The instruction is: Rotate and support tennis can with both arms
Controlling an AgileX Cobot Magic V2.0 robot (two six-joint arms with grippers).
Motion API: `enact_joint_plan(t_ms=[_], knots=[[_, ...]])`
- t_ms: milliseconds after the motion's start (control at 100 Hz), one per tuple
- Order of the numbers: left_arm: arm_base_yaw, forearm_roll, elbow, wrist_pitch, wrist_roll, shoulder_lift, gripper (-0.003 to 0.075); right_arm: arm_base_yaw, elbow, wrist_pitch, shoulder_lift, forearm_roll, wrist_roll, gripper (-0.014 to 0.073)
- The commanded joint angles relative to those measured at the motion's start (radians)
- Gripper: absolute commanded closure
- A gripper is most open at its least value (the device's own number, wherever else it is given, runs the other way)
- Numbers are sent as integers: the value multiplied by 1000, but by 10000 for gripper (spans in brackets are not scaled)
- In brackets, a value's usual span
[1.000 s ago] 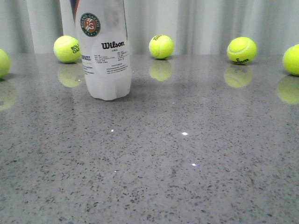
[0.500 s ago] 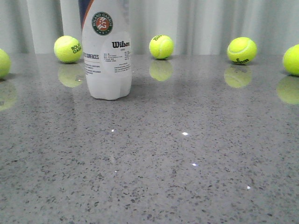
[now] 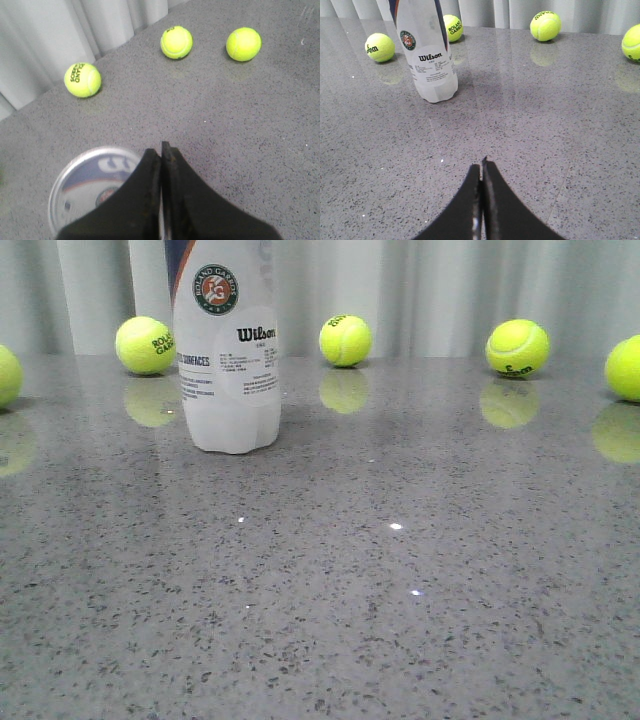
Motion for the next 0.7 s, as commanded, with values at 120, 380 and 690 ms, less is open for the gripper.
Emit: enact_joint_plan(t_ms=[120,380,690], knots=[[0,-19,242,-255,-19,-210,739,-6,-24,-72,10,-1,-7,653],[0,-21,578,-363,-19,-450,739,-6,-24,-72,10,-1,-7,653],[75,51,897,-310,-50,-785,739,-6,-24,-72,10,-1,-7,653]])
